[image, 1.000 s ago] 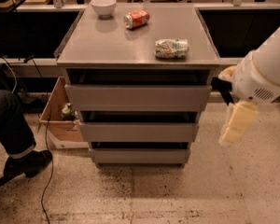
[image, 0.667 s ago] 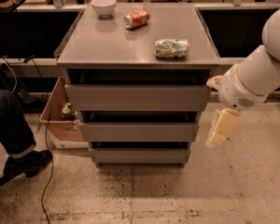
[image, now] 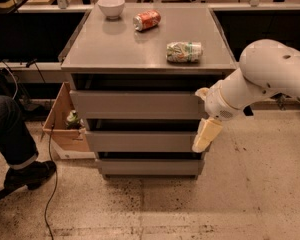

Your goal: Open top drawer

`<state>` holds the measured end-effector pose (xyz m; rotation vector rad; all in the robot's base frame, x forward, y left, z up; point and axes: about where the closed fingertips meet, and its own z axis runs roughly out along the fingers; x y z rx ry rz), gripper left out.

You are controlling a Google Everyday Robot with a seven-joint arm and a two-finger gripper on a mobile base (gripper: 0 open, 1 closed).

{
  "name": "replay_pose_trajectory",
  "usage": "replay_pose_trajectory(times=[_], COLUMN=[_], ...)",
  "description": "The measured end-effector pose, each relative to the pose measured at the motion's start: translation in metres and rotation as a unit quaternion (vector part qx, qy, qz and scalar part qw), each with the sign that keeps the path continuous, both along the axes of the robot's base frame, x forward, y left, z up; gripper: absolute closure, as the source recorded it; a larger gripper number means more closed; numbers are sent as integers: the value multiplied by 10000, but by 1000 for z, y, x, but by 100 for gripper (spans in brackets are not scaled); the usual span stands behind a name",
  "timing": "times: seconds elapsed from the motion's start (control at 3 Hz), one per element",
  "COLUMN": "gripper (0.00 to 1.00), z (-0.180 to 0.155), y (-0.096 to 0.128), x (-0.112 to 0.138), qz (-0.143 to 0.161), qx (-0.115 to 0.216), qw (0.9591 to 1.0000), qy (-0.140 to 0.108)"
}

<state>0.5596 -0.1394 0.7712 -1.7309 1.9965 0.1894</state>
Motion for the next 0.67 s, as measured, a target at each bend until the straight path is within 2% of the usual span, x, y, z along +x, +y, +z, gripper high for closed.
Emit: replay_pose_trajectory(times=[0.33, 0.67], gripper=[0, 0], z=[0, -1], y=[0, 3], x=[0, 11], qz=[0, -40], qx=[1, 223], qw=[10000, 9997], qy=[0, -123])
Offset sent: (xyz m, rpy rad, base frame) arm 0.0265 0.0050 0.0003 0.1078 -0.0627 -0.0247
